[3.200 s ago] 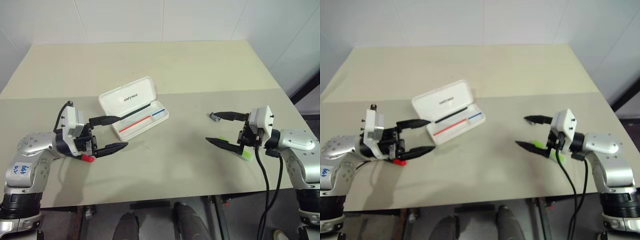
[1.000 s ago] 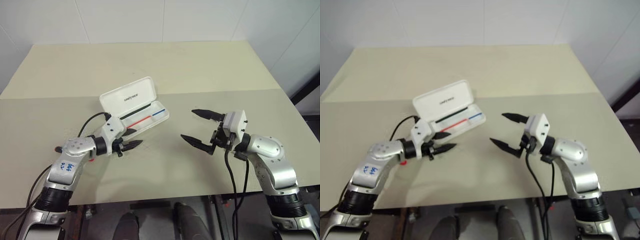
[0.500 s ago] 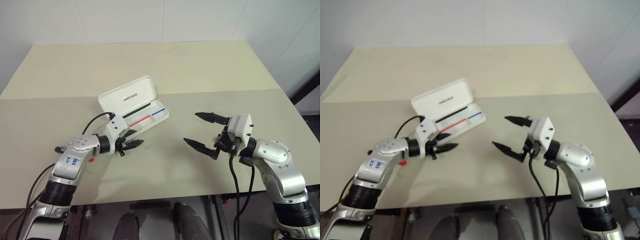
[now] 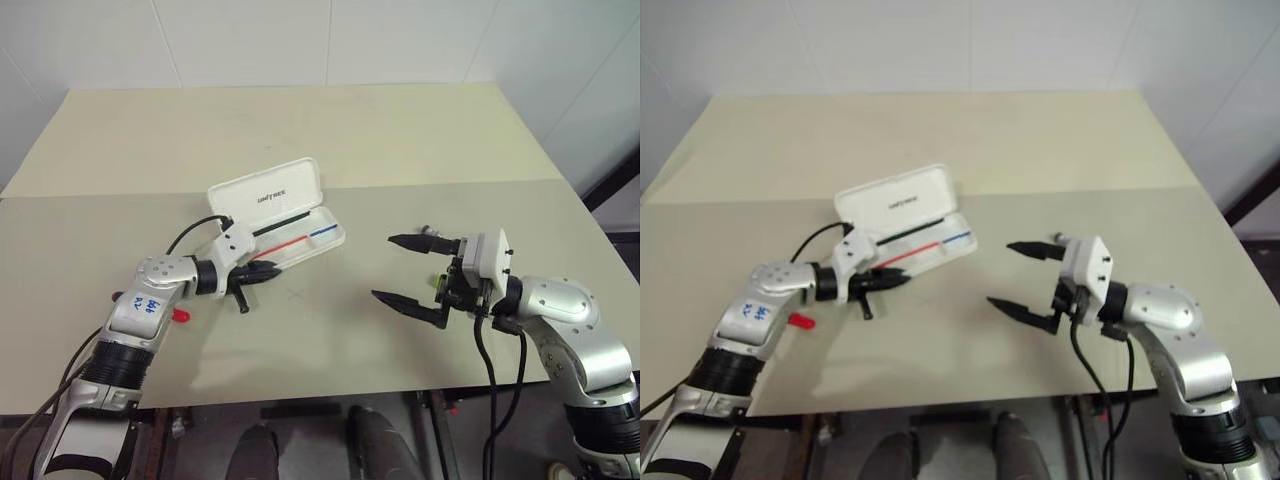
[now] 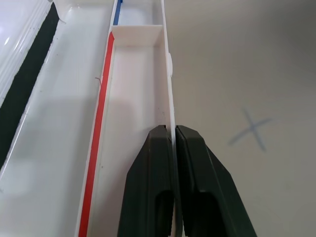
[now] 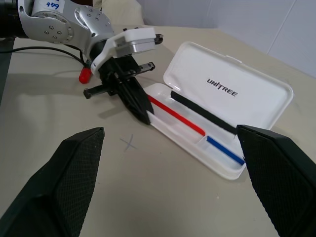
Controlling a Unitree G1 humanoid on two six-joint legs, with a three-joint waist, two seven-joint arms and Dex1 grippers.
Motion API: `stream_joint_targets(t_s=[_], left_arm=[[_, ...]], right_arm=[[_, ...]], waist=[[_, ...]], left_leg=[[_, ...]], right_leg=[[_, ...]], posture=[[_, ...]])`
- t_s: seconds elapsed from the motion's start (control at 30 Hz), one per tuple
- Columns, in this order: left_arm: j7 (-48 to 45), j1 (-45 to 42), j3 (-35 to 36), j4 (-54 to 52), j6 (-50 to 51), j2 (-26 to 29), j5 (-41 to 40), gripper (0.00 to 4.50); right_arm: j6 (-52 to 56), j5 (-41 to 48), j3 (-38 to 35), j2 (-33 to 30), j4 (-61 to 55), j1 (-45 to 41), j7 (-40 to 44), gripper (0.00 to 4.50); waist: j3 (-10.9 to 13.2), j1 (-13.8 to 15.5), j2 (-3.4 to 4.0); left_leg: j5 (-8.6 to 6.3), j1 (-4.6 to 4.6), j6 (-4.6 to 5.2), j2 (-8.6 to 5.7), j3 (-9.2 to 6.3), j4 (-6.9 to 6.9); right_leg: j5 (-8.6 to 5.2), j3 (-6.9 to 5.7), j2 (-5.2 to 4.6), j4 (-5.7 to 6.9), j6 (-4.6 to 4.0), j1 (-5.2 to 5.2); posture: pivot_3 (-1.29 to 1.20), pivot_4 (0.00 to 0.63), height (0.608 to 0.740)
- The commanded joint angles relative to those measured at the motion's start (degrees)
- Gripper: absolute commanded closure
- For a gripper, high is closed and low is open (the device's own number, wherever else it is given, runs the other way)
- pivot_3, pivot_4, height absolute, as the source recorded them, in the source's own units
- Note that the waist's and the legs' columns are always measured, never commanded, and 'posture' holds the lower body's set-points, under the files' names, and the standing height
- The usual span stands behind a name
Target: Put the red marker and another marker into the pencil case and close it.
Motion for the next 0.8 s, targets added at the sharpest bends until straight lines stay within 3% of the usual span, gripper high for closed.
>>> stream_joint_targets(t_s=[0.03,0.23,0.4,0.57,0.8], left_arm=[[-5.1,1.0,-0.8,-4.1,-1.6,0.6,-2.2,4.48],[-10.5,7.4,1.9,-14.5,-0.2,7.4,-5.0,4.48],[-12.0,11.4,2.0,-18.4,-0.4,9.7,-6.1,4.48],[-10.7,14.2,0.7,-20.0,-3.2,8.7,-4.5,4.48],[-10.9,10.8,-1.8,-15.0,-6.8,6.4,-2.2,4.48]], right_arm=[[-0.6,0.9,-1.7,-0.7,-0.1,-0.8,0.7,0.0],[-1.0,0.9,-2.4,-0.8,0.7,-0.7,0.9,0.0],[-1.0,0.8,-1.8,-0.1,0.7,-0.6,0.3,0.0],[-1.1,0.4,-1.0,0.7,0.8,-1.2,-0.1,0.0],[-0.9,0.3,-0.6,1.2,0.9,-1.9,-0.1,0.0]], waist=[[0.0,0.2,0.0],[0.0,0.1,0.0],[0.0,0.1,0.0],[0.0,0.0,0.0],[0.0,0.7,0.0]], left_leg=[[0.0,-0.02,0.0,0.0,0.0,-0.04],[-0.04,-0.03,0.05,0.01,0.01,-0.22],[-0.05,-0.02,0.07,0.0,0.0,-0.17],[-0.05,-0.01,0.07,0.0,0.0,-0.14],[-0.05,-0.03,0.07,0.0,0.0,-0.09]], right_leg=[[0.0,0.0,0.0,-0.03,0.01,-0.01],[-0.08,0.0,-0.01,-0.09,0.03,-0.05],[-0.12,0.0,-0.01,-0.04,0.0,-0.07],[-0.21,0.0,-0.01,-0.04,-0.18,-0.06],[-0.2,0.0,-0.01,-0.03,-0.16,-0.05]], posture=[[0.0,0.15,0.74],[0.0,0.15,0.74],[0.0,0.15,0.74],[0.0,0.15,0.74],[0.0,0.15,0.74]])
